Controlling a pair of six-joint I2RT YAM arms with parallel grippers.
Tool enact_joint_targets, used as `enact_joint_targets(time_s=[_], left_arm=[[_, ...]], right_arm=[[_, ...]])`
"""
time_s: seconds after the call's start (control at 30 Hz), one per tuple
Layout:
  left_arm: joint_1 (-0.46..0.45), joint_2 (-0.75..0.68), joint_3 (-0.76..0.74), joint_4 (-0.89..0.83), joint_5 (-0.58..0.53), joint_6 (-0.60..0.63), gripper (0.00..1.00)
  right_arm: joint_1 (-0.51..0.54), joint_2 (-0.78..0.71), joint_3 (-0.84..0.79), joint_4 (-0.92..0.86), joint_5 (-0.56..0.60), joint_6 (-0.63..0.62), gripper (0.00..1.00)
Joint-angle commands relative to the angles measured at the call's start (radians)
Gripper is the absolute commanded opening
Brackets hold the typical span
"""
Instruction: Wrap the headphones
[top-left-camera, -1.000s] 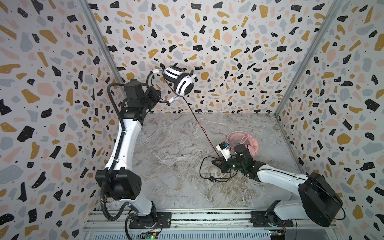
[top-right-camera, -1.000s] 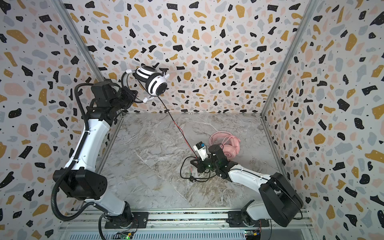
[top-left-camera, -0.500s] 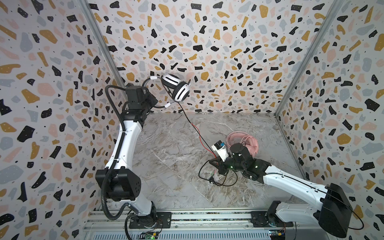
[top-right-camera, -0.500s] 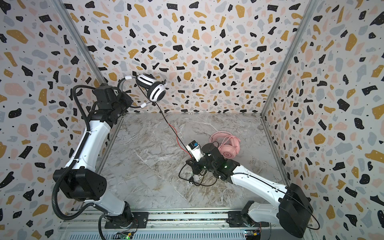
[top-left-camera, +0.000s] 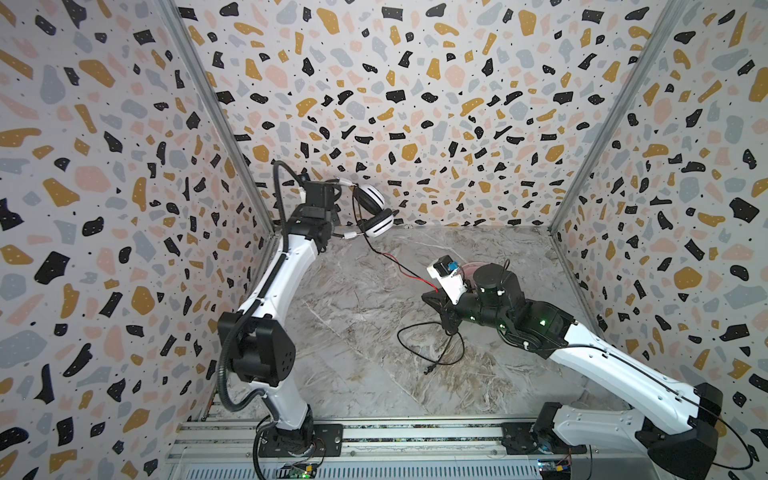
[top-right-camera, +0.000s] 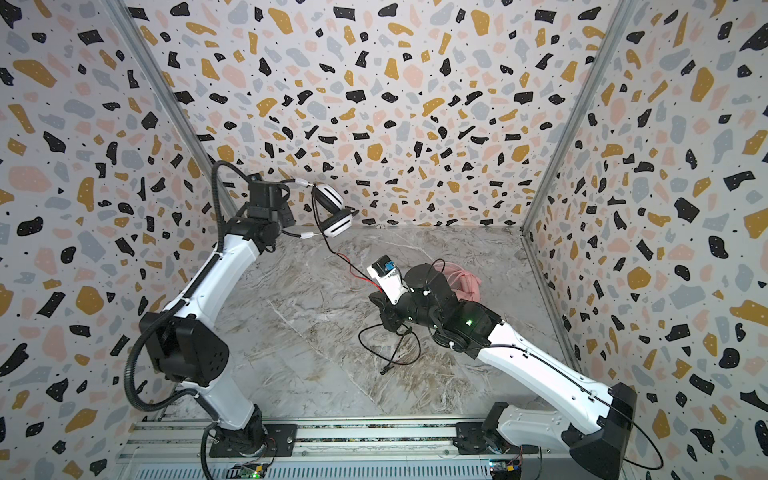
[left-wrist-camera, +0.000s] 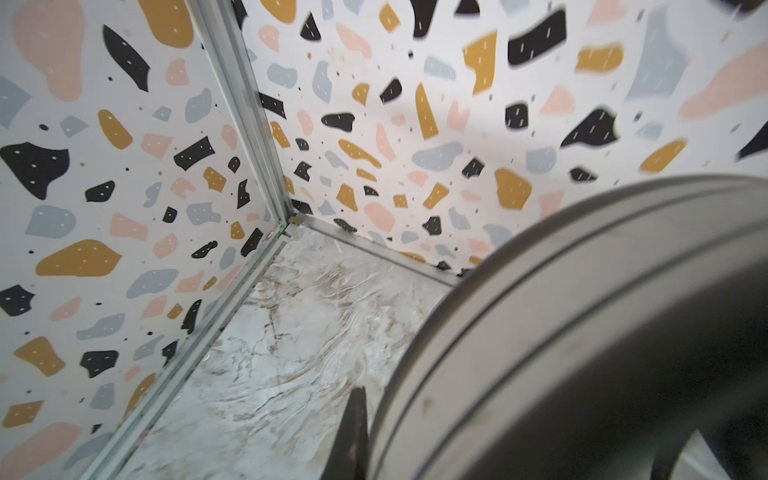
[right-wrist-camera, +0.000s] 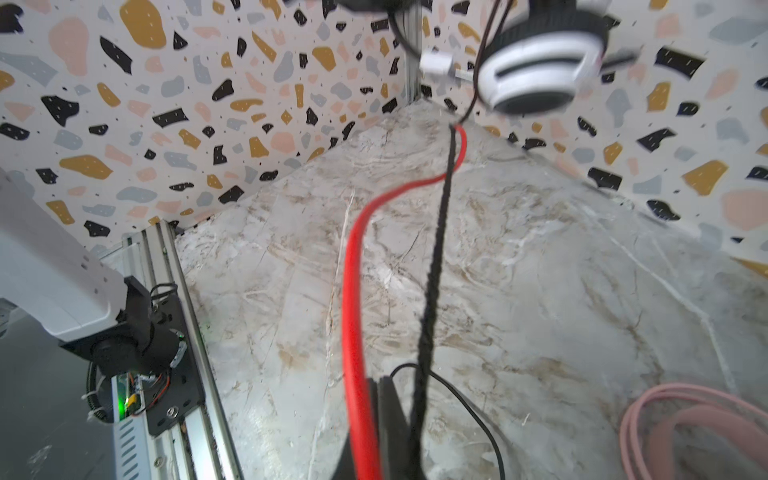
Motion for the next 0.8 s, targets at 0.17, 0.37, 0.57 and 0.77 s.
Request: enact_joint_targets(time_s=[0.17,0.37,0.57,0.77], left_arm=[[-0.143,0.000,-0.043,0.002,-0.223,0.185,0.00],[-0.185,-0.072,-0.182,0.012,-0.174,0.243,0.00],[-0.242,-0.229,-0.346,0.053,-0.014,0.337,0.00],[-0.258,-0.426,-0.485,0.079,0.206,0.398,0.00]], right_arm=[[-0.002,0.010,0.191,-0.087,0.122,-0.105,0.02],[-0.112,0.023,0.260,-0.073,0.111,-0.129,0.02],[-0.294,0.046,0.287,-0.004,-0.012,-0.112,0.02],[-0.414,0.108,0.335,0.042,-0.091,-0.088,0.02]])
